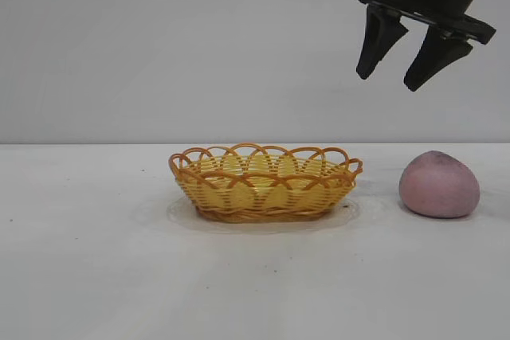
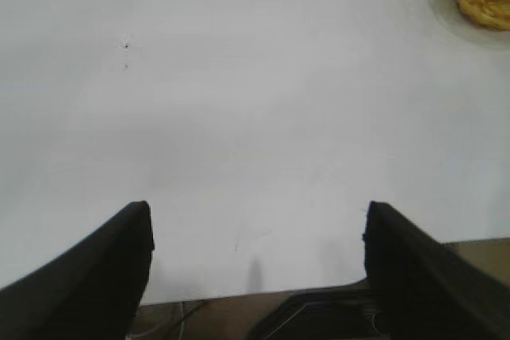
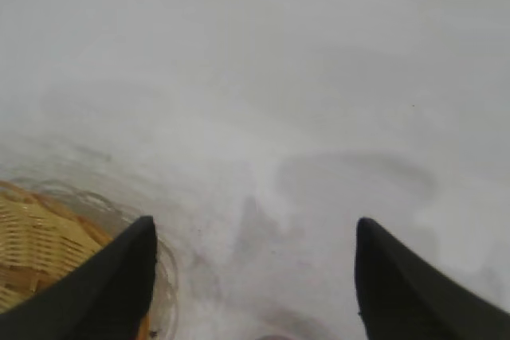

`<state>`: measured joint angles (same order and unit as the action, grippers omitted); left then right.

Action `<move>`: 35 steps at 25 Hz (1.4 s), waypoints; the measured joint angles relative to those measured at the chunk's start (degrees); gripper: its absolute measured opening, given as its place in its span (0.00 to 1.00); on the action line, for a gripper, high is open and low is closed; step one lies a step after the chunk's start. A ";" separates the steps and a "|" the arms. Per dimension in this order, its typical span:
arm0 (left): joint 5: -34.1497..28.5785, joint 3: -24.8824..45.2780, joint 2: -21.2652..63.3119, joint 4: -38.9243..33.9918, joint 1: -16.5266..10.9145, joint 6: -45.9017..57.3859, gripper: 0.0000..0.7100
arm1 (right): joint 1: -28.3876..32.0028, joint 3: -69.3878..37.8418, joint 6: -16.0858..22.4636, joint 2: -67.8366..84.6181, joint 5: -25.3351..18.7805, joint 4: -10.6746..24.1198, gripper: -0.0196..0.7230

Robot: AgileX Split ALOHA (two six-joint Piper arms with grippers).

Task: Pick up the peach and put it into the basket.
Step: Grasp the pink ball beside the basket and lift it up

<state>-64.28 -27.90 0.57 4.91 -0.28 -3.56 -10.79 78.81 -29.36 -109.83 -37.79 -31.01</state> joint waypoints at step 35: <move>0.00 0.13 0.48 -1.62 -0.21 0.85 0.77 | 0.00 0.17 6.28 4.45 -14.30 11.78 0.62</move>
<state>-64.28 -27.77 1.05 3.28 -0.49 -2.71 -10.79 78.98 -23.08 -105.37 -52.08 -19.23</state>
